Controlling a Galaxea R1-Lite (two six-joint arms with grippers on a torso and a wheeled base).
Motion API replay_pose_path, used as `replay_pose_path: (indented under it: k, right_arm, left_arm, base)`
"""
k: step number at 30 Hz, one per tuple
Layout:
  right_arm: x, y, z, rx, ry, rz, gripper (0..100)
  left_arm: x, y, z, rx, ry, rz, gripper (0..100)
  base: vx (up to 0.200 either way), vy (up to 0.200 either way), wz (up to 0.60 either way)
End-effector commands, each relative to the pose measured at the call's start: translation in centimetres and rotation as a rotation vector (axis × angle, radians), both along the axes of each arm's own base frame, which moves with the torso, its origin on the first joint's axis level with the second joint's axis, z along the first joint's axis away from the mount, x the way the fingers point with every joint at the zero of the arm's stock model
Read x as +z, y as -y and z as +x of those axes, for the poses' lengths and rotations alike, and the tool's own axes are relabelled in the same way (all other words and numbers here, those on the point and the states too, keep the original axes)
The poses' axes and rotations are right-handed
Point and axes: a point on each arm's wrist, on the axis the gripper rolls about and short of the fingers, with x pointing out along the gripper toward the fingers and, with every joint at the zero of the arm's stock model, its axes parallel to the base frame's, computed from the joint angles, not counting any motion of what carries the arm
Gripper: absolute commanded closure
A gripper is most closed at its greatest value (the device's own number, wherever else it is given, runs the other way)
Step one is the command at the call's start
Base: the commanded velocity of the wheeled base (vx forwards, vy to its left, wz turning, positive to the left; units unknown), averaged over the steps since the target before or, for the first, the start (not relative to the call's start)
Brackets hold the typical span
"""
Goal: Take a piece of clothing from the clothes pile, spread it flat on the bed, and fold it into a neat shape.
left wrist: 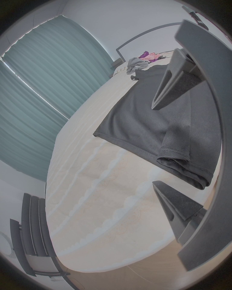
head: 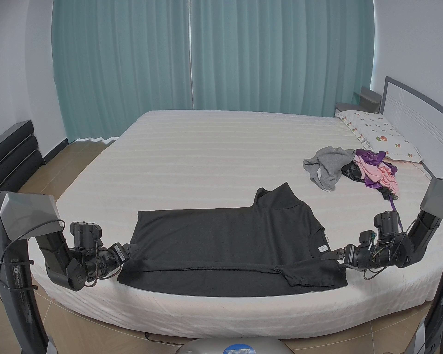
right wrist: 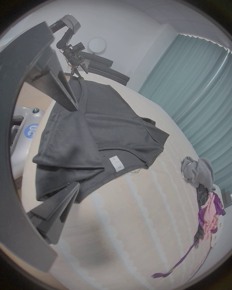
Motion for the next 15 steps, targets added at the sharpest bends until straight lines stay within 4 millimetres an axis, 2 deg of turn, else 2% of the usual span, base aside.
replay_pose_path:
  k: [1, 5, 10, 14, 15]
  right_arm:
    - [0.8, 0.3, -1.8, -0.036, 0.007, 0.038, 0]
    - [0.8, 0.2, -2.8, -0.088, 0.016, 0.085, 0]
    - [0.3, 0.2, -4.3, -0.146, 0.036, 0.147, 0]
    - [0.0, 0.2, -4.4, -0.173, 0.041, 0.174, 0]
    - [-0.1, 0.1, -4.5, -0.177, 0.036, 0.179, 0]
  left_arm:
    - [1.8, -0.7, -0.7, 0.023, 0.040, -0.010, 0]
    - [2.1, -0.8, -1.0, 0.060, 0.036, -0.049, 0]
    - [2.1, -0.7, -1.2, 0.067, 0.027, -0.060, 0]
    - [2.2, -0.7, -1.7, 0.057, 0.022, -0.065, 0]
    - [2.5, -0.6, -1.8, 0.052, 0.025, -0.069, 0]
  base:
    - [0.000, 0.000, 0.00]
    - [0.000, 0.000, 0.00]
    - [0.200, 0.000, 0.00]
    - [0.200, 0.000, 0.00]
    - [0.000, 0.000, 0.00]
